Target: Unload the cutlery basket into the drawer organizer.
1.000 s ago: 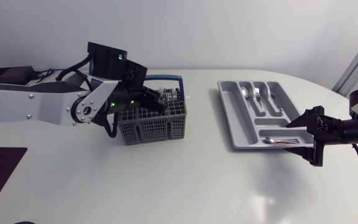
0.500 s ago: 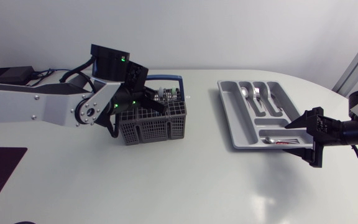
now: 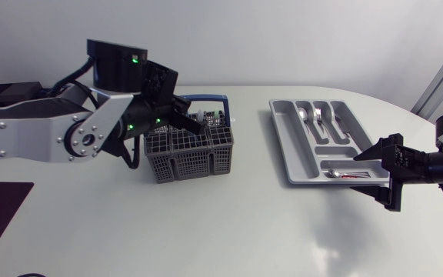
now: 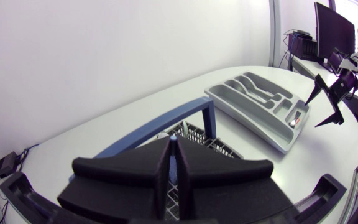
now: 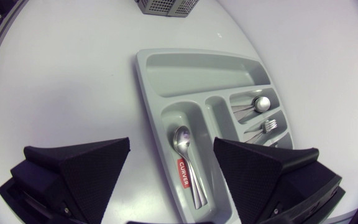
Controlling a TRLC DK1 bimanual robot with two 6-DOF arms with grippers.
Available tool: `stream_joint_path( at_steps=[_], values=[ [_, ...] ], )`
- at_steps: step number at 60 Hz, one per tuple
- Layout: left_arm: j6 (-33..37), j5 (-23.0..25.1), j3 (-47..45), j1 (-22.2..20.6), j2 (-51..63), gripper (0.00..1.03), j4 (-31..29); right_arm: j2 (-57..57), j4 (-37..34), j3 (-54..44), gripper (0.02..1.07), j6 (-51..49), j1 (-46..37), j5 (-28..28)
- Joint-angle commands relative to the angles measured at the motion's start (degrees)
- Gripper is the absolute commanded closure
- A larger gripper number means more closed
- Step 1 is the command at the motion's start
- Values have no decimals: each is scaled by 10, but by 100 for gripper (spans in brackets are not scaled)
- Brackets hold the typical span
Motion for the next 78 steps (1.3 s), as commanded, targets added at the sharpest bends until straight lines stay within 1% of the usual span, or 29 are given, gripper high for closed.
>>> stream_joint_path(
  at_steps=[1,14,30,39,44,49,54,58,65,70,76,77,78],
  values=[
    [14,-2,-8,-4,-35,100,-4,-16,-9,-19,10,-3,0,-4],
    [14,-2,6,-5,-86,100,-47,-58,-20,-36,10,2,6,-8],
    [7,2,9,-12,-143,100,-84,-134,-42,-64,10,17,26,-27],
    [-11,4,16,-21,-168,100,-105,-202,-44,-87,10,67,57,-48],
    [-43,34,35,-16,-168,100,-135,-267,-43,-99,10,125,90,-61],
    [-56,51,47,-9,-163,100,-147,-327,-39,-111,10,178,127,-65],
    [-60,55,55,-4,-161,100,-154,-375,-35,-117,10,230,167,-65],
    [-71,72,61,1,-161,100,-163,-403,-28,-117,10,274,197,-62],
    [-101,117,77,4,-153,100,-194,-441,17,-113,10,383,262,-42],
    [-116,147,83,4,-142,100,-207,-443,32,-101,10,445,297,-30],
    [-131,205,88,7,-123,100,-210,-438,48,-96,10,504,350,-8],
    [-134,228,90,11,-114,100,-210,-433,53,-96,11,518,371,-1],
    [-135,237,91,13,-110,100,-210,-431,55,-96,12,524,380,4]
  ],
)
